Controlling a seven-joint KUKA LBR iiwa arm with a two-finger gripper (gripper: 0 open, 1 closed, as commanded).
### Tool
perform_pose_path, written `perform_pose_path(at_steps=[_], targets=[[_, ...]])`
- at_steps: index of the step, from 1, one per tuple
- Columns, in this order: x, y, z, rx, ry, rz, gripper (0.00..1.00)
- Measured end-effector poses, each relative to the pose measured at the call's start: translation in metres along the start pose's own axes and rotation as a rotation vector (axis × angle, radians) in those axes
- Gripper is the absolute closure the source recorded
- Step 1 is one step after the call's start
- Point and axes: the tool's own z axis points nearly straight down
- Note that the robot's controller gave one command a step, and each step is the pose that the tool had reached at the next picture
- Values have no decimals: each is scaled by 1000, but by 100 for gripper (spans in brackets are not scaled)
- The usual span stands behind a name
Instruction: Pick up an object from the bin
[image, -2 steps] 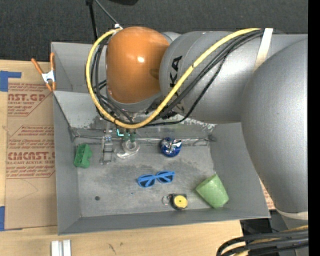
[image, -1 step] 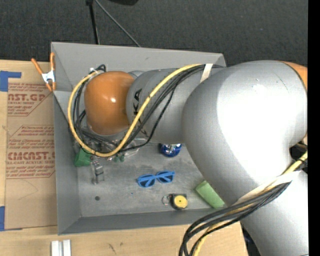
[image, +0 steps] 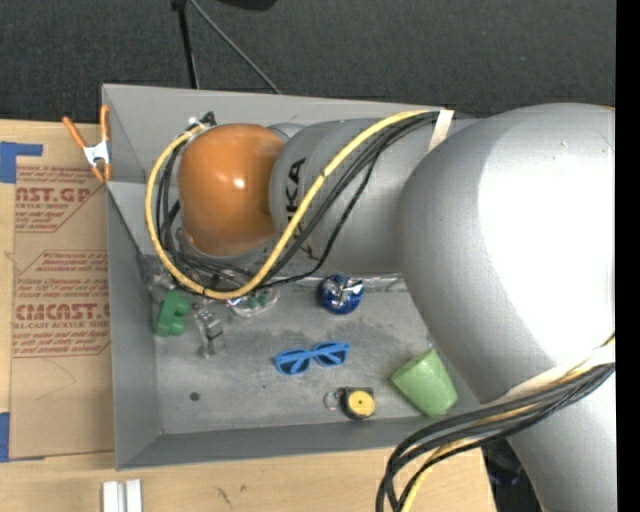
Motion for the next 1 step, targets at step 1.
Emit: perform_pose_path(at_steps=[1], targets=[[0,6,1,-2,3,94,0]])
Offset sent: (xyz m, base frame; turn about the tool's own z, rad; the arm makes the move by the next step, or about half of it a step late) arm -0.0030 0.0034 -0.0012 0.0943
